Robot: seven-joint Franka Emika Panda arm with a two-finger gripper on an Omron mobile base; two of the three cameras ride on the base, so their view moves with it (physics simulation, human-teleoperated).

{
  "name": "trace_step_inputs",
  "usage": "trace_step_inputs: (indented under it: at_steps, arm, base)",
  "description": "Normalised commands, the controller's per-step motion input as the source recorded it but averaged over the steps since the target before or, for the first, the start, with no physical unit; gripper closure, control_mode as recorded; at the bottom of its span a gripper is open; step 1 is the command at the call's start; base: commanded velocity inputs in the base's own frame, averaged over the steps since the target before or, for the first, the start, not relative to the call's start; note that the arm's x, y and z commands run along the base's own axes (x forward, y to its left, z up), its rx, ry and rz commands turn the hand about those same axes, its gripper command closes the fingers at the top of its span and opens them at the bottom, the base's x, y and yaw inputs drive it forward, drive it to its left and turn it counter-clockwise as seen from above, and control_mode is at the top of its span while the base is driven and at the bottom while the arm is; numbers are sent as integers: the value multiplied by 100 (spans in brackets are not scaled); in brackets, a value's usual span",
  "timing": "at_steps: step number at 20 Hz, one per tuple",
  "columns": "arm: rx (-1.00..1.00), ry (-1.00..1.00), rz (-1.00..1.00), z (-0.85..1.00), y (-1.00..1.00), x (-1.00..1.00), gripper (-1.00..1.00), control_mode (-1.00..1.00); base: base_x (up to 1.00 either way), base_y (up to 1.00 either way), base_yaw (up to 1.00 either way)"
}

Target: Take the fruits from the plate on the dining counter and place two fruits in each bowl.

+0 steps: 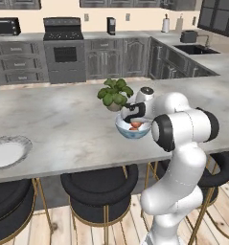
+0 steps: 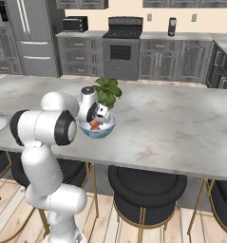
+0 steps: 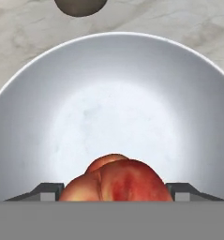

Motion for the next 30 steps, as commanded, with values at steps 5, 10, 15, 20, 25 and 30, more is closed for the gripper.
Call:
trace_step_inputs:
  at_steps: [5,10,15,20,25,30]
  arm:
    - [0,2,0,-25,0,0,-100,-100]
    - [0,0,0,0,0,0,-100,-100]
    - [0,0,0,3,0,12,-100,-100]
    - [0,0,0,38,-9,15,-100,-100]
    - [0,0,0,58,-19,-52,-100,-100]
    - [-1,0,0,44,-10,-96,-100,-100]
  base:
    - [0,0,0]
    - [0,0,0]
    - [0,0,0]
    - [0,0,0]
    - [0,0,0]
    - [0,0,0]
